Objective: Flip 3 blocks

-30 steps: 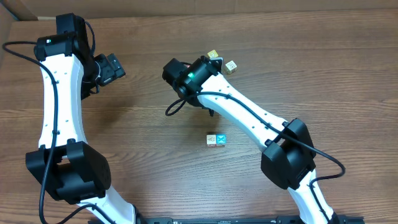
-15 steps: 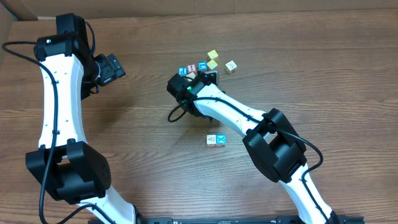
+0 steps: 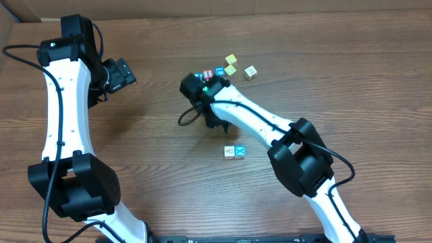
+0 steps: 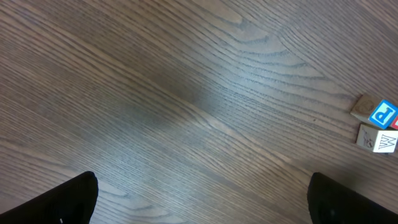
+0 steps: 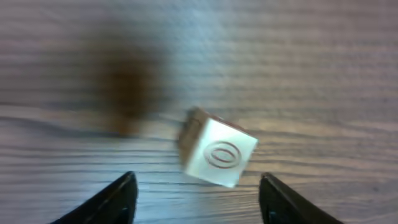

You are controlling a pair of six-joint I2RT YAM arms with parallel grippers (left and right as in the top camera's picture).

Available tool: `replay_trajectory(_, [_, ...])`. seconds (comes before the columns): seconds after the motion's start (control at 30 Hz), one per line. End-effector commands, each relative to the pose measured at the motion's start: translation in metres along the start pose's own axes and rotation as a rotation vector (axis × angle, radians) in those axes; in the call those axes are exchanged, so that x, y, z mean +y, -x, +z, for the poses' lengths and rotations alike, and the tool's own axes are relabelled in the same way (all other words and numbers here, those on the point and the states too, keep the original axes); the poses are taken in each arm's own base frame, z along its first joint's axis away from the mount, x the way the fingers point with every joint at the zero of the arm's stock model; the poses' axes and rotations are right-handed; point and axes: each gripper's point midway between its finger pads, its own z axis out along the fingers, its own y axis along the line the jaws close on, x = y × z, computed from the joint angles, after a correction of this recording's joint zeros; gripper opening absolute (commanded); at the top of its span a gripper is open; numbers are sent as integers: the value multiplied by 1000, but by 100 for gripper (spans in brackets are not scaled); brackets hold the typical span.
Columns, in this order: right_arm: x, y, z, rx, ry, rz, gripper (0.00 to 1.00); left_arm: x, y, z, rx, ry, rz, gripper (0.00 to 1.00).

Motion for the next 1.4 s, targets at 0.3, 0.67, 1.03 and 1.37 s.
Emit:
replay_trajectory(0.3, [-12, 25, -44, 185, 606, -194, 80, -5, 4, -3, -12, -11, 4, 100])
replay_trajectory(0.67, [-35, -1, 18, 233, 602, -330, 82, -5, 4, -3, -13, -11, 4, 100])
replay_trajectory(1.03, [-9, 7, 20, 143, 623, -390, 69, -5, 4, -3, -13, -11, 4, 100])
replay_trajectory(1.37, [-1, 14, 19, 125, 629, -326, 46, -5, 4, -3, -12, -11, 4, 100])
